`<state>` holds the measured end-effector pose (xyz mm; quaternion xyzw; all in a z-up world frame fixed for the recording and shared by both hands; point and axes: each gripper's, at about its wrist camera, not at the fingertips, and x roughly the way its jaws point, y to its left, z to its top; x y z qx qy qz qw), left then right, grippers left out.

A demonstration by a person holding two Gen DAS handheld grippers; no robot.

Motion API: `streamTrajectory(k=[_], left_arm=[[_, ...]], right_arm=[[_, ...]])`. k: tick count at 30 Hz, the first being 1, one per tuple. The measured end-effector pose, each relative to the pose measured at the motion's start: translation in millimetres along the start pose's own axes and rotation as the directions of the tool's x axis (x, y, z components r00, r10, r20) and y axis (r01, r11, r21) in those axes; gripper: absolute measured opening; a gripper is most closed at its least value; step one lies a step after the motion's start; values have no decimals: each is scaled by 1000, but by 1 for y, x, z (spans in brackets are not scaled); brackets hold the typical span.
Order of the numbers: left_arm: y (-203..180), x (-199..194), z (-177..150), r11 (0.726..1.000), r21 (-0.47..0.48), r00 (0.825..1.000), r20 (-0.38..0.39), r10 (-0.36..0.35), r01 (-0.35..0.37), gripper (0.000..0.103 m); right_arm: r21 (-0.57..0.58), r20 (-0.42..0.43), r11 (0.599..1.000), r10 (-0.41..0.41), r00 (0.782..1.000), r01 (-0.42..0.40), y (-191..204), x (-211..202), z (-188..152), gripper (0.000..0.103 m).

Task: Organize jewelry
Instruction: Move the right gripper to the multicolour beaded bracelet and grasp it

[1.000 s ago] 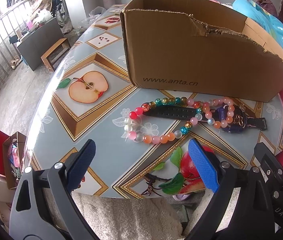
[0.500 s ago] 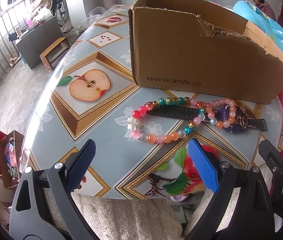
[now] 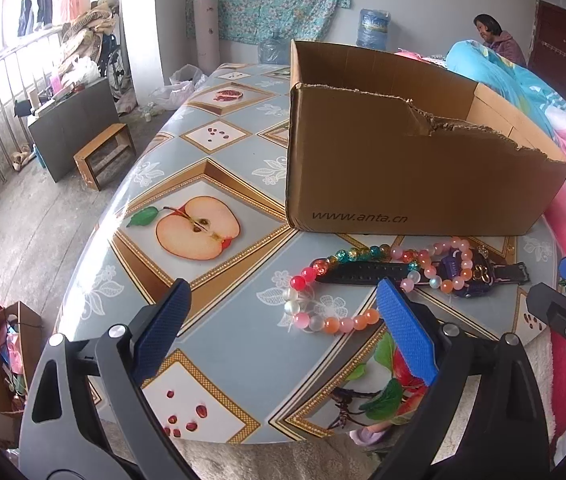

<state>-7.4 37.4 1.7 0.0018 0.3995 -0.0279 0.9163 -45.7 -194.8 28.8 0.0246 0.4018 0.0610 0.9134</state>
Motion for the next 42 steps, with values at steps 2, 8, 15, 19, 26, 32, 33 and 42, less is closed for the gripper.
streamTrajectory(k=[2, 8, 15, 19, 26, 32, 33, 42], left_arm=[[-2, 6, 3, 999, 23, 1000, -9, 25, -24, 90], [-5, 23, 4, 993, 83, 995, -50, 82, -78, 90], [1, 34, -5, 993, 82, 991, -93, 95, -88, 91], [4, 32, -7, 992, 84, 991, -85, 100, -93, 94], [11, 33, -9, 992, 91, 993, -83, 89, -82, 96], [24, 35, -10, 998, 49, 992, -117, 55, -49, 96], [25, 35, -9, 997, 52, 991, -118, 59, -54, 96], [34, 23, -20, 993, 54, 990, -91, 111, -106, 95]], right_arm=[[-6, -6, 1000, 3, 1000, -3, 2, 1, -1, 80], [-10, -7, 1000, -3, 1000, 3, 4, 0, -1, 80], [-21, -5, 1000, -2, 1000, 1, 7, 0, -2, 80], [-36, -3, 999, -2, 1000, 2, 9, 0, -4, 79], [-53, 7, 999, 5, 1000, -5, 15, -1, -5, 75], [-72, 5, 997, 33, 999, -33, 22, 2, -4, 68], [-76, 1, 996, 41, 999, -41, 23, 4, -3, 67], [-98, -44, 976, 190, 981, -193, 42, 14, 5, 53]])
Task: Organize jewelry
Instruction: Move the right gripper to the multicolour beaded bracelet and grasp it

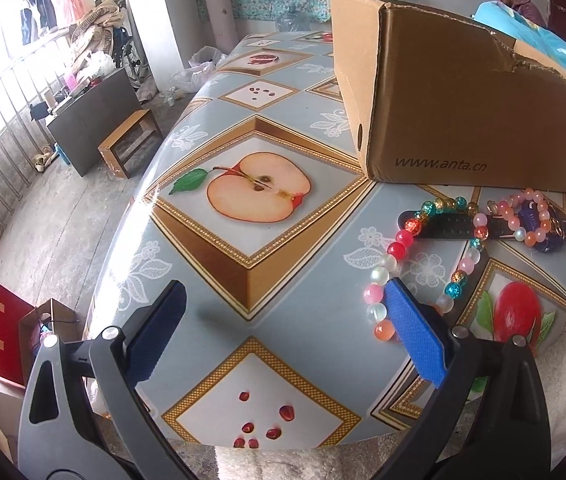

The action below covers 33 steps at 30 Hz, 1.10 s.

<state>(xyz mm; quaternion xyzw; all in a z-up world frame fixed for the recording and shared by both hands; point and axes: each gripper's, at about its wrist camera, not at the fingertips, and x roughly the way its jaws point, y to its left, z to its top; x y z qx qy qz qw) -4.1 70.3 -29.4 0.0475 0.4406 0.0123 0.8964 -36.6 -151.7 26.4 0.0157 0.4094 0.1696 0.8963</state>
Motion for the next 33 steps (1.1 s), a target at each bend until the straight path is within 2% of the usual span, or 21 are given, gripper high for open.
streamTrajectory(k=[4, 6, 10, 14, 18, 23, 29, 31, 33], left_arm=[[-3, -5, -3, 999, 33, 1000, 27, -8, 7, 90], [-4, -7, -3, 998, 37, 998, 31, -51, 50, 75], [-11, -11, 0, 990, 77, 990, 66, -124, 119, 63], [-19, -11, 4, 979, 131, 982, 81, -171, 159, 53], [-22, -1, 9, 969, 170, 980, 53, -192, 180, 43], [-24, 2, 12, 957, 185, 971, 43, -233, 222, 37], [-26, 5, 15, 946, 192, 961, 46, -273, 260, 24], [-26, 5, 16, 944, 191, 958, 48, -283, 269, 16], [-26, 5, 17, 942, 184, 955, 43, -293, 280, 9]], right_arm=[[38, -54, 996, 84, 995, -82, 5, 16, 3, 48], [48, -71, 994, 102, 992, -99, 8, 24, 4, 46], [61, -100, 992, 120, 988, -114, 13, 41, 9, 43], [74, -123, 993, 103, 987, -94, 16, 56, 13, 36], [93, -155, 994, 78, 985, -64, 18, 68, 14, 32], [106, -184, 994, 57, 981, -38, 22, 80, 15, 29], [97, -168, 995, 17, 986, -1, 33, 93, 18, 25], [78, -159, 997, -11, 987, 24, 37, 93, 16, 22], [73, -159, 997, -20, 987, 32, 40, 95, 15, 10]])
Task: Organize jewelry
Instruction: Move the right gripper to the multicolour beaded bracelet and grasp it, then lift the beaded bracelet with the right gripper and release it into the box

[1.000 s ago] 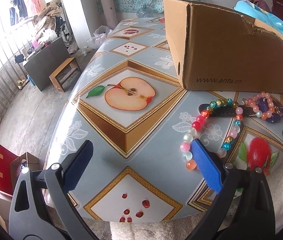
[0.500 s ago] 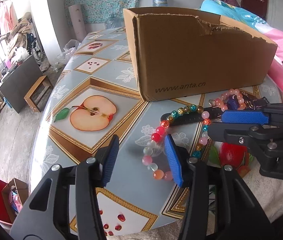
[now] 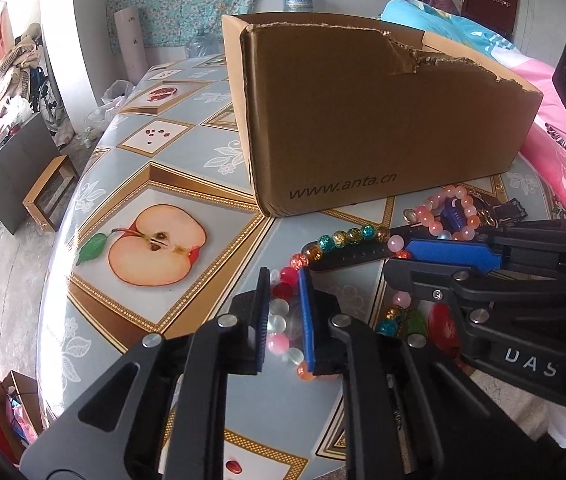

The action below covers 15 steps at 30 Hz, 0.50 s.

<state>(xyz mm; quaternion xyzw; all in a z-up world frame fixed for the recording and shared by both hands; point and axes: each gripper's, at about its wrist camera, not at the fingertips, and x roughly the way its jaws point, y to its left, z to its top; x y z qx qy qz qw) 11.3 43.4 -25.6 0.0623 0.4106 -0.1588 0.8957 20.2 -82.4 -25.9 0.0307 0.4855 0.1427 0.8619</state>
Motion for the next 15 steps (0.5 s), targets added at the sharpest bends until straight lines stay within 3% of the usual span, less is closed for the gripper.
streamTrajectory(k=[4, 15], left_arm=[[3, -10, 3, 998, -42, 999, 17, -43, 44, 9], [-10, -78, 17, 997, -51, 987, 152, -46, 54, 9]], right_arm=[[20, 0, 999, 25, 1000, -25, 0, 0, 0, 10], [-18, 117, 997, 78, 990, -77, -2, -52, -5, 10]])
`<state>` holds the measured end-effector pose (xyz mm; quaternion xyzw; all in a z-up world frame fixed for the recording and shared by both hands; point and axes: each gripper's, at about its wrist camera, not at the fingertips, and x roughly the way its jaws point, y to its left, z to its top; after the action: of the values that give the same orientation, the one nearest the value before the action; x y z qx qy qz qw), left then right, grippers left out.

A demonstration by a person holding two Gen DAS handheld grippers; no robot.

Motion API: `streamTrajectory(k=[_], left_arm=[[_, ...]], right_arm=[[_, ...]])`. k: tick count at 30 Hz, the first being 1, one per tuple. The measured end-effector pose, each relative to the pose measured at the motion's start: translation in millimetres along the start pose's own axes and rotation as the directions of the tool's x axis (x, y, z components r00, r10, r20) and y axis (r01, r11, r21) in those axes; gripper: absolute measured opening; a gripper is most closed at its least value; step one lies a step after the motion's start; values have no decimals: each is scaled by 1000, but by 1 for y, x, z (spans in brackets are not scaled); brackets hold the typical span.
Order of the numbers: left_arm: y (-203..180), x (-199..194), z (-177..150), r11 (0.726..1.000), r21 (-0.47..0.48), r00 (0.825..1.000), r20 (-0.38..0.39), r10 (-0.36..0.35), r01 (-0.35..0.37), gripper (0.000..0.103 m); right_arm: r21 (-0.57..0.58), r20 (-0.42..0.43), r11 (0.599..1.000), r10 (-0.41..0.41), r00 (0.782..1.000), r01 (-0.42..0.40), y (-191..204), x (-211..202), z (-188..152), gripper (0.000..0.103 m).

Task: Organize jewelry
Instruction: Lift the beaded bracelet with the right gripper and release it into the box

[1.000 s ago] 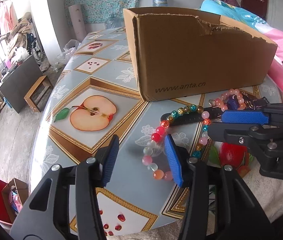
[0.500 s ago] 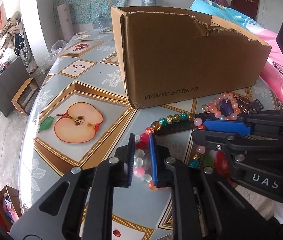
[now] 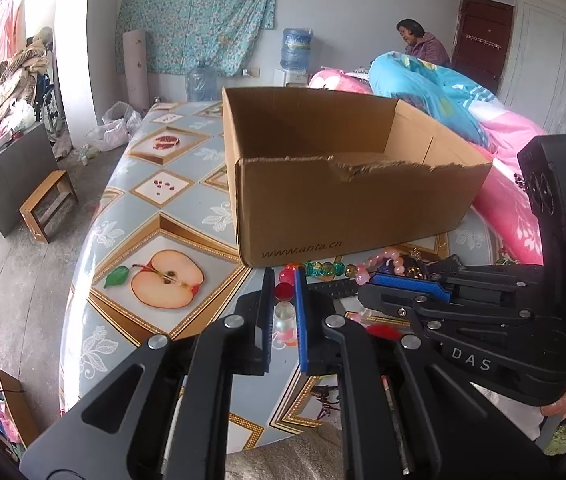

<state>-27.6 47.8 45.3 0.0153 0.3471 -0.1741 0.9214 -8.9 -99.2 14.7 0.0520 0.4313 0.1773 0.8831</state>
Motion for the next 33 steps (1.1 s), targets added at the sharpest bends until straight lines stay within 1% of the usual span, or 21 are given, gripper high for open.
streamTrajectory(k=[2, 7, 10, 13, 14, 16, 18, 22, 24, 26, 28, 29, 33], left_arm=[[-6, -12, 9, 1000, 8, 1000, 30, 2, -3, 9], [-23, -42, 47, 999, 40, 991, 128, -38, 33, 9], [-34, -52, 76, 995, 77, 979, 188, -74, 60, 9], [-42, -53, 106, 992, 115, 971, 225, -83, 58, 9], [-43, -50, 117, 991, 122, 970, 229, -86, 59, 9], [-43, -40, 136, 991, 117, 971, 222, -89, 64, 9], [-42, -28, 155, 991, 110, 974, 204, -97, 76, 9], [-38, 9, 182, 993, 108, 987, 145, -65, 50, 9], [-33, 34, 193, 994, 89, 994, 88, -66, 58, 9], [-27, 61, 198, 996, 77, 999, 24, -38, 36, 9], [-22, 86, 198, 996, 83, 999, -37, -16, 19, 9], [-20, 100, 199, 996, 86, 998, -70, -4, 10, 9], [-12, 148, 200, 995, 97, 981, -192, 34, -15, 9]], right_arm=[[-12, 30, 1000, 9, 1000, -8, -1, -13, 2, 10], [-61, 140, 998, 21, 990, -12, 2, -53, 18, 10], [-95, 221, 995, 27, 975, -6, -1, -76, 39, 10], [-117, 281, 993, 25, 959, 9, -6, -87, 65, 10], [-118, 294, 993, 26, 956, 9, -9, -89, 75, 10], [-109, 287, 994, 45, 957, -14, -21, -87, 97, 10], [-95, 261, 995, 53, 964, -29, -32, -79, 117, 10], [-84, 177, 996, 43, 983, -29, -49, -48, 154, 10], [-58, 94, 997, 55, 994, -50, -63, -27, 168, 10], [-14, -5, 997, 74, 997, -74, -80, 1, 184, 10], [29, -96, 994, 104, 990, -101, -91, 27, 196, 10], [48, -136, 994, 108, 985, -102, -98, 40, 201, 10], [88, -273, 992, 107, 956, -86, -111, 86, 214, 10]])
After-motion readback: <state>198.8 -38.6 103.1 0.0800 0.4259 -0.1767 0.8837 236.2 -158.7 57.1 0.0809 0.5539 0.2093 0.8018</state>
